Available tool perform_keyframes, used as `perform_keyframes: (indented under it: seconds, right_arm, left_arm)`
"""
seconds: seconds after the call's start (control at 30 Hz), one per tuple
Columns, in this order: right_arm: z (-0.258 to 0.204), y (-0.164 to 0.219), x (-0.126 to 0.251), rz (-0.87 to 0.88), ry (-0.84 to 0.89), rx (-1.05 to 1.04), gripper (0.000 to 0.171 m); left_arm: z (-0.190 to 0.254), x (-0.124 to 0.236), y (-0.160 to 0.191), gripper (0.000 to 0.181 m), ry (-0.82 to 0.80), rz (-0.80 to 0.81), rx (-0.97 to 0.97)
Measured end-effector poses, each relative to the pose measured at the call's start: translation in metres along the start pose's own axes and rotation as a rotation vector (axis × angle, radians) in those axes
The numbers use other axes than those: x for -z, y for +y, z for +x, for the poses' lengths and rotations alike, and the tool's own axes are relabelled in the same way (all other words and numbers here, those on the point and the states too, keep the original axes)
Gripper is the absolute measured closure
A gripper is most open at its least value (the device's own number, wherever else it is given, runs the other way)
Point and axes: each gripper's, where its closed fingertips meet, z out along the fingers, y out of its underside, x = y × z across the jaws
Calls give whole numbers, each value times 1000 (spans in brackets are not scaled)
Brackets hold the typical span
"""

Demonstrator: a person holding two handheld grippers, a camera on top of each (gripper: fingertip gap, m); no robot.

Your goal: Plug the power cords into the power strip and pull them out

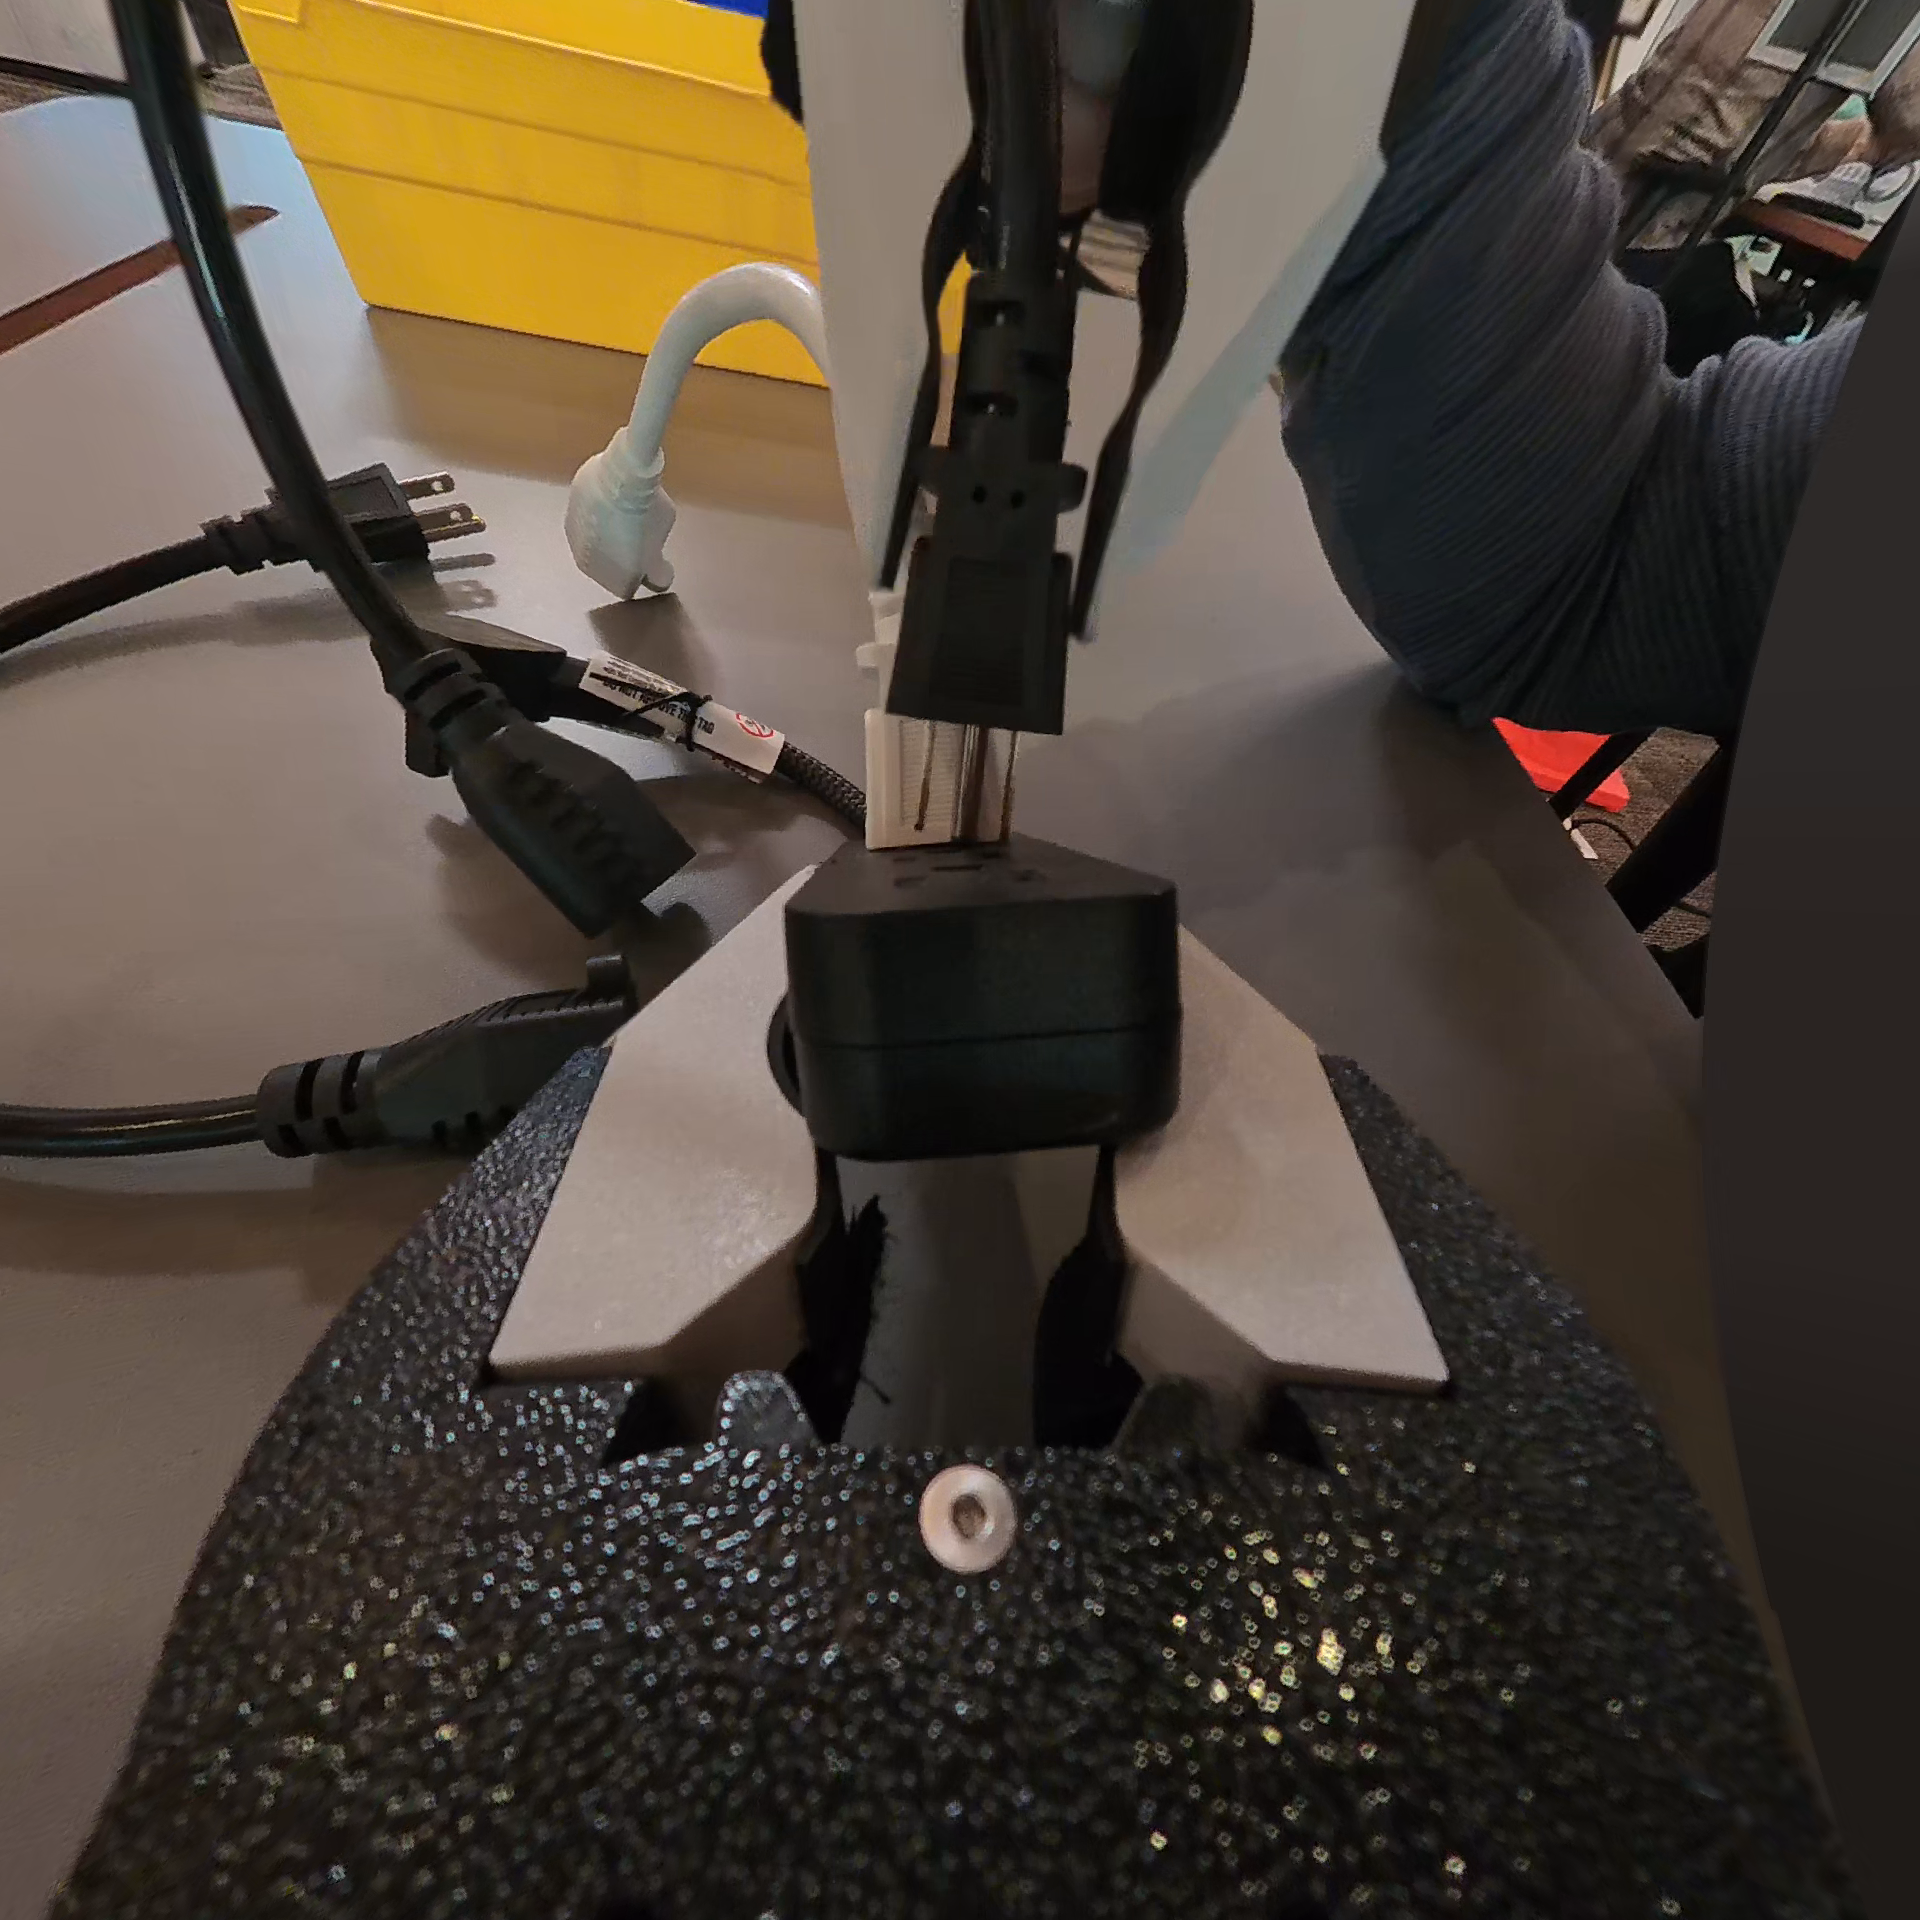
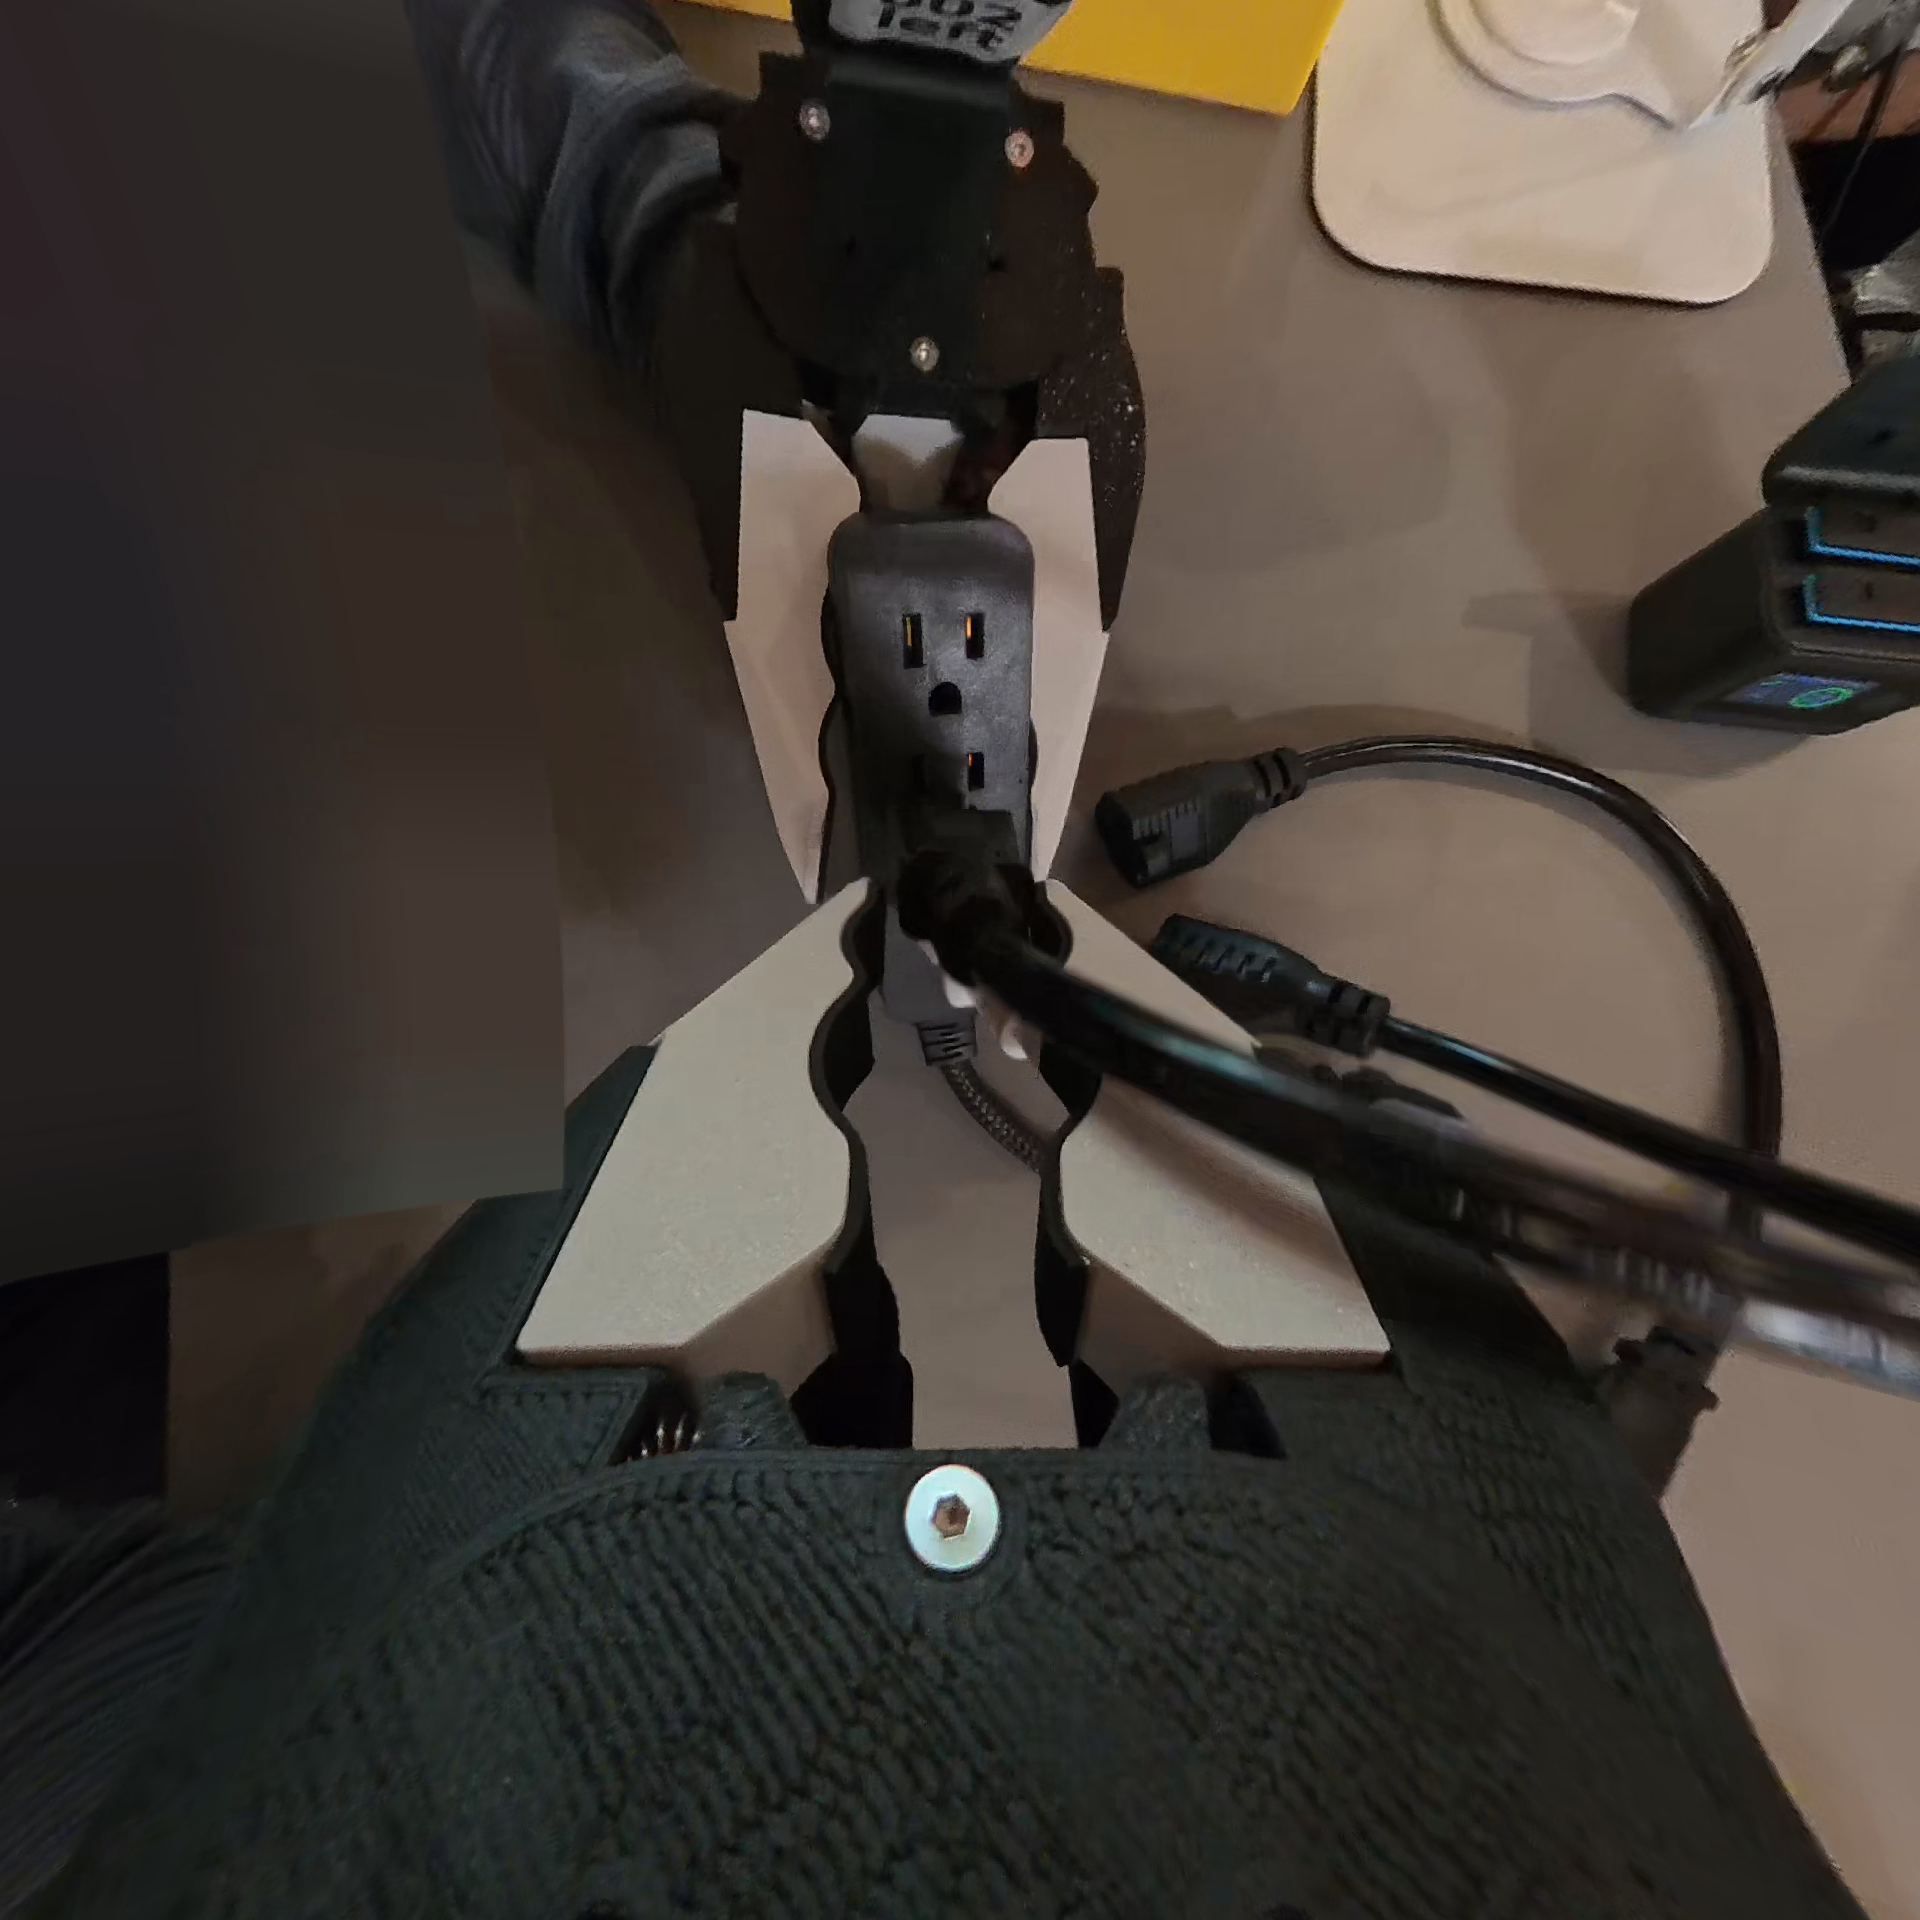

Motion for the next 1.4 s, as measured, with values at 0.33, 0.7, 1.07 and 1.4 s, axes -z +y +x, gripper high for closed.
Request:
perform_keyframes:
  seconds: [0.33, 0.7, 1.07, 1.4]
  right_arm:
    - [3, -24, -1, 158, -34, 19, 147]
    - [-1, -23, -4, 163, -68, 33, 148]
    - [3, -32, -10, 204, -45, 45, 147]
    - [9, -33, -7, 195, -7, 17, 147]
  left_arm:
    - [0, 0, 0, 133, 4, 4, 6]
    - [-1, 1, 0, 133, 4, 5, 17]
    - [-4, 2, -2, 134, 11, 14, 52]
    - [0, 0, 0, 133, 6, 5, 8]
